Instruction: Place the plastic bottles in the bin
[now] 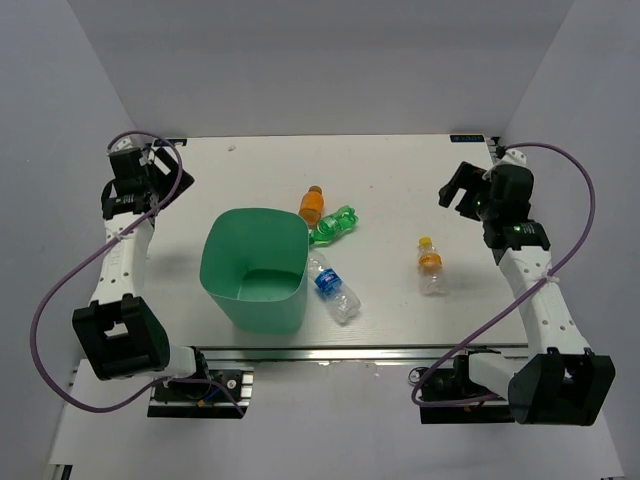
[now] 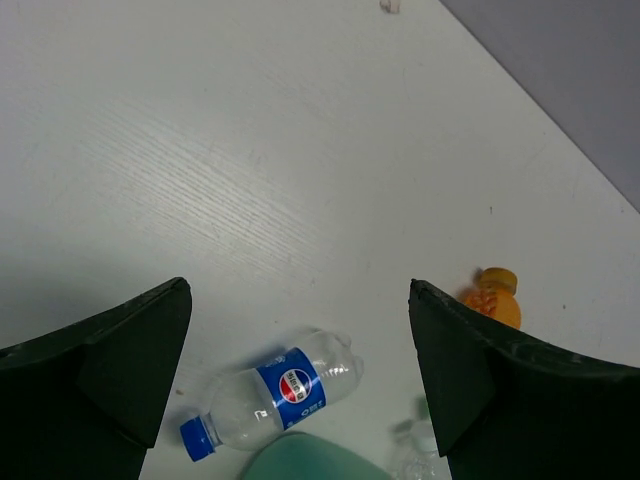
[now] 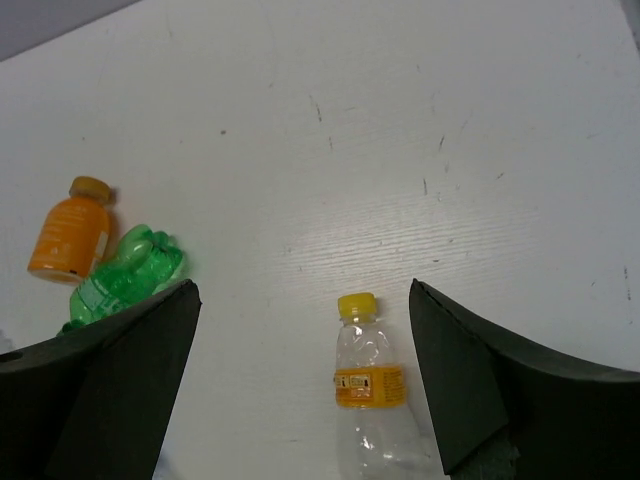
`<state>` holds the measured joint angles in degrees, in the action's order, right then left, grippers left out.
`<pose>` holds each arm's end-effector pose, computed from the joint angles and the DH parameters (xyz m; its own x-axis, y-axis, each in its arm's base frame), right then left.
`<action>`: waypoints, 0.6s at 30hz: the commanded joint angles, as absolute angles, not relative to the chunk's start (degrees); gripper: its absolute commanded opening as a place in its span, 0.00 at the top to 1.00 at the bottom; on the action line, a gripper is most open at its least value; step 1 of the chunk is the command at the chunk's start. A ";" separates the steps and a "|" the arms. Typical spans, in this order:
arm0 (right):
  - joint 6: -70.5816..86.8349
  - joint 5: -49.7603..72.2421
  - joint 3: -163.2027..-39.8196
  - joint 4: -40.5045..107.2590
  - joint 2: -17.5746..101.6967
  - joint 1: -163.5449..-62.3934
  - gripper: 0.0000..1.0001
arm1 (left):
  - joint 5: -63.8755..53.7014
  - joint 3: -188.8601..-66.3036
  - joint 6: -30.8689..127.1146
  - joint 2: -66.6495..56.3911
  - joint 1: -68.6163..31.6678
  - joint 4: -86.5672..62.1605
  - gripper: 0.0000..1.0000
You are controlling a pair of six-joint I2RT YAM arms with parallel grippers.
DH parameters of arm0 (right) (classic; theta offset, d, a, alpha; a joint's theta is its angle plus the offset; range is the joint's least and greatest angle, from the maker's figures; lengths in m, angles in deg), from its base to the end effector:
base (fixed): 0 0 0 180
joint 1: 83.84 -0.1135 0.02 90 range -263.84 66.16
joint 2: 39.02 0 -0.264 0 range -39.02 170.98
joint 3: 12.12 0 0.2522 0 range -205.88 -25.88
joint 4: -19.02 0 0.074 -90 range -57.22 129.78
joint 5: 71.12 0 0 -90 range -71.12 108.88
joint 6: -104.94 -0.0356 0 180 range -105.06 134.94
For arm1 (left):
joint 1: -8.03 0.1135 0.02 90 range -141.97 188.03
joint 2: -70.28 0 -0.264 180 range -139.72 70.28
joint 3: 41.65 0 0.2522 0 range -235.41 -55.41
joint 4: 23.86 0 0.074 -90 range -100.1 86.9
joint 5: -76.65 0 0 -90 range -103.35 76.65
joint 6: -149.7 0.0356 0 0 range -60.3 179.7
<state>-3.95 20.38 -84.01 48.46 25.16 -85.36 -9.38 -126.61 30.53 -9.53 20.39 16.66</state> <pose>0.2567 0.0059 0.3444 -0.3509 0.3144 -0.8820 0.1177 0.9493 0.2916 0.3070 0.0648 0.3326 -0.4165 -0.5890 -0.6925 -0.4139 0.8011 -0.4324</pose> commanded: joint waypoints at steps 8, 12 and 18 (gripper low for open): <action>-4.30 17.65 -84.06 55.70 32.16 -85.34 0.11 | -5.52 -121.51 29.82 -11.81 20.51 12.14 0.02; -3.43 15.28 -80.82 53.88 35.94 -85.51 0.11 | -5.62 -120.02 28.24 -13.65 20.51 11.00 0.02; -4.22 18.35 -74.58 52.38 41.56 -87.88 0.11 | -4.65 -118.43 26.48 -15.24 20.50 9.94 0.02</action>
<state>-3.76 17.25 -76.29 52.97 39.72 -86.74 -6.17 -119.18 27.89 -15.59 20.39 11.68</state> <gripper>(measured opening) 0.895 0.983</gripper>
